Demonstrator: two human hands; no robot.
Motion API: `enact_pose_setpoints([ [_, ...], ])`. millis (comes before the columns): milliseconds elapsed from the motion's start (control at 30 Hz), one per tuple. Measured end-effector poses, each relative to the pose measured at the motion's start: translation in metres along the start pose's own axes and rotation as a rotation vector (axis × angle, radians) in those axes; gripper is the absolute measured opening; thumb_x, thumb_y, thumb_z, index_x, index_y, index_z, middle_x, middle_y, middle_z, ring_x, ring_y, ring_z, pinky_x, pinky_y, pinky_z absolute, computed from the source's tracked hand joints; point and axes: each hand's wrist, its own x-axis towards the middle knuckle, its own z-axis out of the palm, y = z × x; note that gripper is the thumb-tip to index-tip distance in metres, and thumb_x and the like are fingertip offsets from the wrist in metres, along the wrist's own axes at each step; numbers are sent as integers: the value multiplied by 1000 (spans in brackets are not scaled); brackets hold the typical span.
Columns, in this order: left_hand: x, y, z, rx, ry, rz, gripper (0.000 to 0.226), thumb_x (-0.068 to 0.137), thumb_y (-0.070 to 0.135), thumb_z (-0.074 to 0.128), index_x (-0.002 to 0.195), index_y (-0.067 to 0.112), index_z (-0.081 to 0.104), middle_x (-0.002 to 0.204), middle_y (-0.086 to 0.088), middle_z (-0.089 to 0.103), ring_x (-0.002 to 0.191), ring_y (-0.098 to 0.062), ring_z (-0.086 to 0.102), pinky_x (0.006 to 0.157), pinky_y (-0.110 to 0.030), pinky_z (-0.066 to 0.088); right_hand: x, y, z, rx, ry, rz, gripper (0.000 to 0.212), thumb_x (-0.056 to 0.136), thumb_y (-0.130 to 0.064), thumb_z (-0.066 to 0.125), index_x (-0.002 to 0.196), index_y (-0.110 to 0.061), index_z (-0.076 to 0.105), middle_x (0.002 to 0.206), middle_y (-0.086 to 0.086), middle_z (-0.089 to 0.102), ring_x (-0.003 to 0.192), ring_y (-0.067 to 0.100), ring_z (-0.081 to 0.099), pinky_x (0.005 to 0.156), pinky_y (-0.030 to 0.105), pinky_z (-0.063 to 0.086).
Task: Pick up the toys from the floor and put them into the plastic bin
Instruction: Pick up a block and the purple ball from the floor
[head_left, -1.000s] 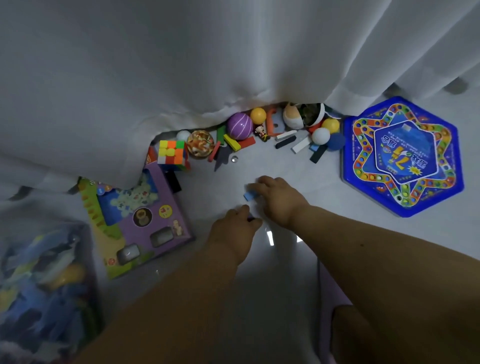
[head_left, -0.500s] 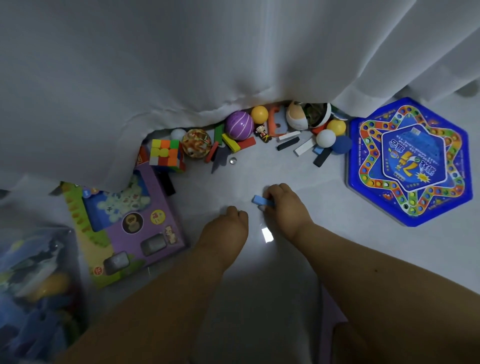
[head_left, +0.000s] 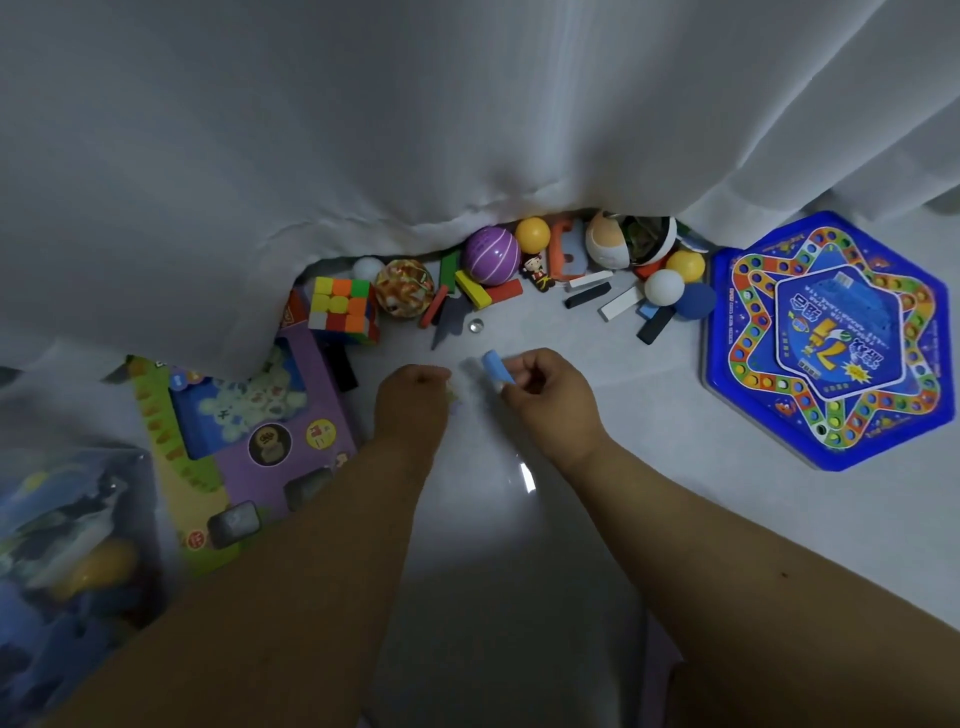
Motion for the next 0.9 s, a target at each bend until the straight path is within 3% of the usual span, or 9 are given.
enact_pose_setpoints([
  [100, -5, 4, -3, -656, -215, -353, 29, 95, 7, 39, 110, -7, 60, 105, -20, 65, 82, -28, 65, 75, -35, 55, -11, -20, 7, -11, -82, -155, 12, 81, -15, 71, 90, -20, 65, 87, -2, 58, 76, 12, 52, 71, 27, 48],
  [167, -8, -1, -9, -1044, -374, -460, 41, 97, 22, 34, 100, -9, 60, 94, -24, 69, 80, -33, 70, 74, -41, 57, -17, -27, 11, -70, -161, -257, 15, 82, -17, 70, 97, -18, 69, 90, -5, 57, 81, 9, 53, 73, 19, 46],
  [200, -6, -5, -11, -1130, -408, -480, 45, 98, 30, 34, 95, -7, 61, 93, -23, 68, 81, -33, 69, 75, -40, 56, -17, -29, 11, -78, -156, -286, 15, 84, -16, 67, 99, -16, 70, 91, -5, 58, 82, 9, 53, 73, 15, 45],
  [300, -3, -12, -13, -1104, -369, -502, 42, 96, 34, 39, 73, 5, 58, 76, -10, 56, 69, -20, 55, 69, -29, 43, 3, -31, 10, -189, -17, -322, 20, 87, -6, 56, 104, -6, 68, 100, 5, 60, 90, 11, 51, 75, 5, 36],
  [400, -1, -12, -15, -999, -331, -510, 41, 98, 33, 37, 69, 9, 54, 58, -3, 50, 56, -14, 44, 59, -25, 36, 37, -32, 12, -502, -58, -368, 38, 86, -1, 51, 123, -5, 59, 123, 13, 53, 109, 25, 49, 90, 22, 38],
  [567, 3, -6, -15, -1035, -288, -541, 41, 100, 36, 36, 80, 9, 59, 71, -5, 53, 68, -17, 50, 77, -34, 41, 66, -34, 19, -851, -212, -415, 38, 94, -6, 42, 131, -6, 50, 132, 12, 46, 117, 31, 45, 94, 37, 43],
  [633, 4, -5, -13, -1057, -282, -543, 39, 100, 35, 37, 83, 8, 59, 79, -6, 53, 73, -19, 52, 89, -38, 37, 70, -29, 21, -856, -234, -382, 38, 94, -7, 42, 132, -7, 48, 130, 14, 47, 115, 33, 47, 91, 35, 43],
  [767, 6, -4, -12, -1083, -273, -550, 31, 98, 32, 41, 88, 9, 59, 86, -8, 56, 78, -21, 54, 93, -41, 39, 63, -24, 16, -682, -185, -287, 29, 90, -3, 48, 118, -3, 56, 117, 16, 53, 104, 30, 54, 81, 27, 42],
  [900, 10, -1, -7, -1147, -313, -524, 34, 101, 33, 36, 94, 9, 59, 96, -11, 63, 88, -25, 60, 87, -41, 45, 30, -45, 13, -348, -72, -491, 20, 80, -9, 62, 99, -6, 63, 95, 9, 60, 78, 15, 49, 61, 16, 34],
])
